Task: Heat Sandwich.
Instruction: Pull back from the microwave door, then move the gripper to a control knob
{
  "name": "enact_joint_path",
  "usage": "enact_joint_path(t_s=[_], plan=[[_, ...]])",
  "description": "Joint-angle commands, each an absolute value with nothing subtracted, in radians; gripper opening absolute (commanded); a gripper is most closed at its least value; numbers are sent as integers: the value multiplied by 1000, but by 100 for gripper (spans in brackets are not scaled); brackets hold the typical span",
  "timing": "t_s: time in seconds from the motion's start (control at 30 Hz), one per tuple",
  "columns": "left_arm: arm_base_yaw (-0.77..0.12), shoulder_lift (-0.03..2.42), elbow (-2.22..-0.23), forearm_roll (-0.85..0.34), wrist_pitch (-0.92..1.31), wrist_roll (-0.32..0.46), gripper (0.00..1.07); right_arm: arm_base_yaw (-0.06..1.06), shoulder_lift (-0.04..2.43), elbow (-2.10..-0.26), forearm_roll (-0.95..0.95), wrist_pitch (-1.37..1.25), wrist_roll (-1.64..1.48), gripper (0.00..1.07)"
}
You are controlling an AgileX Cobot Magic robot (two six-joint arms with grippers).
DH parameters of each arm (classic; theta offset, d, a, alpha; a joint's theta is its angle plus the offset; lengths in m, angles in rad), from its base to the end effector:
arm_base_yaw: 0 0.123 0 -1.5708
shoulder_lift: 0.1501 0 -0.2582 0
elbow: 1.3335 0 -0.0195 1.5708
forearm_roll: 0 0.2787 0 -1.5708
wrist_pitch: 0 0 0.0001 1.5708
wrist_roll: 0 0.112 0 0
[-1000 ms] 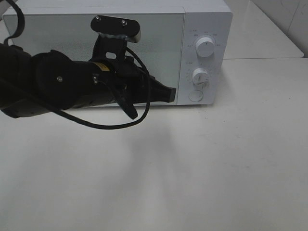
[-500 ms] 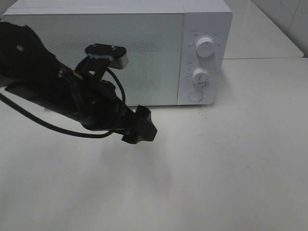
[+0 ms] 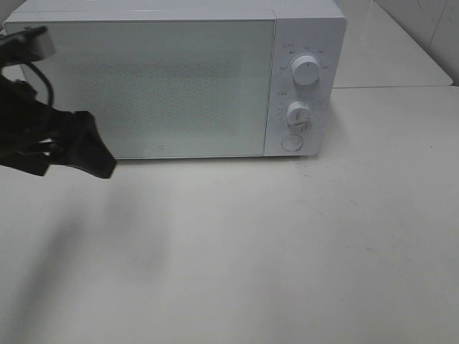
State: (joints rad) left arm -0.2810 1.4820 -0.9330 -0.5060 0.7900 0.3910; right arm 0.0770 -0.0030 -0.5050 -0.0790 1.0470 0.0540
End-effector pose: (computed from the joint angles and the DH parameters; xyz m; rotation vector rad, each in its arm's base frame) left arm 0.2905 -0.1240 0.1765 0.5061 2.7084 -0.5550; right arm 0.0654 -0.0026 0.2845 -0.0199 2.0200 -0.0111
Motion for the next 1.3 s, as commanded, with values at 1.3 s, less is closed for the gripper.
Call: enact_joint_path(t_s=[1.3], plan=[[32, 470, -526, -214, 1035, 166, 104, 69, -31, -504, -78, 1037, 44, 76]])
